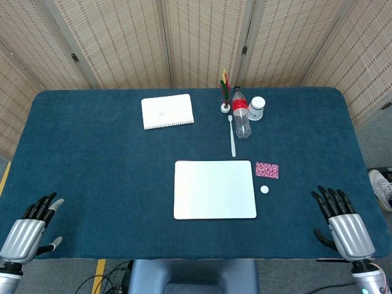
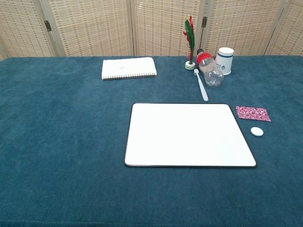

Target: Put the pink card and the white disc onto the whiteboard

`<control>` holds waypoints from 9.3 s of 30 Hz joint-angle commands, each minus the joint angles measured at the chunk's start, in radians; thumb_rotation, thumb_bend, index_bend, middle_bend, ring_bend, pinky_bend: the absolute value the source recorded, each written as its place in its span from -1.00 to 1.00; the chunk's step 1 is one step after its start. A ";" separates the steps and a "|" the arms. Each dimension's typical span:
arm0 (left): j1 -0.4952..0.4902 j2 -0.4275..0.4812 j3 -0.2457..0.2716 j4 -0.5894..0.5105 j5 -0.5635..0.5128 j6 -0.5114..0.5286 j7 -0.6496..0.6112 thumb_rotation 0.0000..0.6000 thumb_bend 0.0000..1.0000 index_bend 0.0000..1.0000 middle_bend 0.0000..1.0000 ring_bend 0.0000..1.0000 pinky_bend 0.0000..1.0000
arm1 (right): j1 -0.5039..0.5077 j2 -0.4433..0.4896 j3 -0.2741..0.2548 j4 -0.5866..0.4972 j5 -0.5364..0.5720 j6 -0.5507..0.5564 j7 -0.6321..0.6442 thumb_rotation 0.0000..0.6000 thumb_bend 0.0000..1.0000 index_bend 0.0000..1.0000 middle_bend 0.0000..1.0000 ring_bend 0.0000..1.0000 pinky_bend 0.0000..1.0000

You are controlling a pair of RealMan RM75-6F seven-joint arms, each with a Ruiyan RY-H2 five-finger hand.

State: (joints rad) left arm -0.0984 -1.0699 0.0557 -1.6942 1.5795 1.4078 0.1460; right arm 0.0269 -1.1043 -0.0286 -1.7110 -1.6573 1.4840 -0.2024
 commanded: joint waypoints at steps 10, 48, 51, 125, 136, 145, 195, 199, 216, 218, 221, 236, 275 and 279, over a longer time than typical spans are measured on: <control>-0.010 0.008 0.015 -0.018 0.042 -0.003 -0.002 1.00 -0.49 -0.75 -0.90 -0.89 -0.63 | 0.000 0.022 -0.029 -0.004 -0.035 -0.002 0.046 1.00 -0.67 -1.00 -0.98 -1.00 -1.00; -0.070 0.108 0.068 0.050 0.174 -0.014 -0.411 1.00 -0.49 -0.75 -0.90 -0.89 -0.63 | 0.502 -0.200 0.215 0.153 0.853 -0.485 -0.221 1.00 -0.61 -0.67 -0.94 -1.00 -1.00; -0.078 0.111 0.070 0.060 0.177 -0.019 -0.433 1.00 -0.49 -0.75 -0.90 -0.89 -0.63 | 0.540 -0.221 0.226 0.183 0.912 -0.523 -0.251 1.00 -0.65 -0.67 -0.98 -1.00 -1.00; -0.109 0.107 0.067 0.098 0.117 -0.058 -0.489 1.00 -0.49 -0.74 -0.90 -0.89 -0.63 | 0.783 -0.509 0.173 0.539 1.193 -0.648 -0.479 1.00 -0.58 -0.39 -1.00 -1.00 -1.00; -0.107 0.106 0.063 0.099 0.104 -0.060 -0.481 1.00 -0.49 -0.74 -0.90 -0.89 -0.63 | 0.774 -0.526 0.180 0.555 1.146 -0.609 -0.454 1.00 -0.43 -0.34 -1.00 -1.00 -1.00; -0.105 0.106 0.065 0.090 0.113 -0.055 -0.470 1.00 -0.49 -0.74 -0.90 -0.89 -0.63 | 0.734 -0.409 0.207 0.318 1.063 -0.486 -0.424 1.00 -0.42 -0.34 -1.00 -1.00 -1.00; -0.077 0.112 0.063 0.058 0.104 -0.028 -0.411 1.00 -0.49 -0.74 -0.90 -0.89 -0.63 | 0.619 -0.250 0.037 0.098 0.889 -0.437 -0.316 1.00 -0.53 -0.37 -1.00 -1.00 -1.00; -0.080 0.110 0.060 0.055 0.100 -0.037 -0.402 1.00 -0.49 -0.74 -0.90 -0.89 -0.63 | 0.603 -0.273 0.030 0.141 0.844 -0.438 -0.300 1.00 -0.53 -0.36 -1.00 -1.00 -1.00; -0.088 0.117 0.058 0.072 0.096 -0.048 -0.451 1.00 -0.49 -0.74 -0.90 -0.89 -0.63 | 0.616 -0.425 0.058 0.266 0.816 -0.440 -0.394 1.00 -0.49 -0.35 -1.00 -1.00 -1.00; -0.089 0.118 0.059 0.073 0.099 -0.049 -0.454 1.00 -0.49 -0.74 -0.90 -0.89 -0.63 | 0.613 -0.432 0.057 0.269 0.811 -0.434 -0.404 1.00 -0.49 -0.35 -1.00 -1.00 -1.00; -0.089 0.118 0.060 0.074 0.104 -0.048 -0.456 1.00 -0.49 -0.74 -0.90 -0.89 -0.63 | 0.607 -0.440 0.057 0.272 0.807 -0.428 -0.414 1.00 -0.48 -0.34 -1.00 -1.00 -1.00; -0.087 0.121 0.063 0.077 0.110 -0.042 -0.462 1.00 -0.49 -0.74 -0.90 -0.89 -0.63 | 0.569 -0.465 0.056 0.290 0.780 -0.397 -0.437 1.00 -0.44 -0.29 -0.98 -1.00 -1.00; -0.096 0.119 0.060 0.077 0.100 -0.062 -0.473 1.00 -0.49 -0.74 -0.90 -0.89 -0.63 | 0.552 -0.435 0.138 0.157 0.716 -0.333 -0.498 1.00 -0.27 -0.03 -0.86 -1.00 -1.00; -0.095 0.124 0.060 0.086 0.105 -0.053 -0.499 1.00 -0.49 -0.74 -0.90 -0.89 -0.63 | 0.598 -0.465 0.171 0.140 0.752 -0.347 -0.563 1.00 -0.27 -0.03 -0.86 -1.00 -1.00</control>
State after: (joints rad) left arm -0.1939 -0.9478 0.1159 -1.6109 1.6831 1.3522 -0.3494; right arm 0.6014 -1.5550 0.1227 -1.5597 -0.9249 1.1421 -0.7392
